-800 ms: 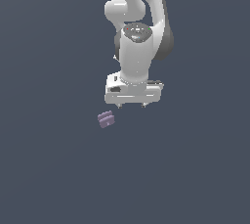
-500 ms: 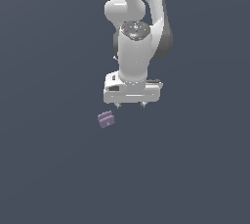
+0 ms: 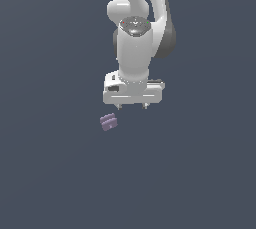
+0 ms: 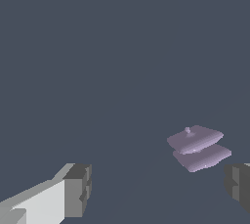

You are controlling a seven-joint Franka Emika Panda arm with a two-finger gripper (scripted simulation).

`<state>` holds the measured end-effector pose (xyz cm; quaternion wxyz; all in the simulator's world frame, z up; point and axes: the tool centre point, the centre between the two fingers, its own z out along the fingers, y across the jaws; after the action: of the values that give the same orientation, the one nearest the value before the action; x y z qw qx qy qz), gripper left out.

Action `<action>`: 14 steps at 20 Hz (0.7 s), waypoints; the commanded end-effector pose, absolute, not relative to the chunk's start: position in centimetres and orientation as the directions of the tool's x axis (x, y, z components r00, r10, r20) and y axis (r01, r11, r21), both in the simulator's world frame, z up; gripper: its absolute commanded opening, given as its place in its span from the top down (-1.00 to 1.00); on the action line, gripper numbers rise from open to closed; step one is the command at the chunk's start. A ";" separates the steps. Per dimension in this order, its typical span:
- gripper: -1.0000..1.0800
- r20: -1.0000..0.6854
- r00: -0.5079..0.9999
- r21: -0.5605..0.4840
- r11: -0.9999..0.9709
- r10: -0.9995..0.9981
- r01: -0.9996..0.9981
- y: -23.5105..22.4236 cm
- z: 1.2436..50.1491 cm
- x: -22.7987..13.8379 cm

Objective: Pick up the object and move it to a goal position.

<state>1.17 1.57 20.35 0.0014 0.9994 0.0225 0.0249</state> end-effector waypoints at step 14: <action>-0.92 0.030 0.971 -0.016 -0.972 -0.237 -0.236 -0.9 17.6 0.9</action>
<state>0.95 -0.49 18.05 -0.0053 0.9951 -0.0969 0.0172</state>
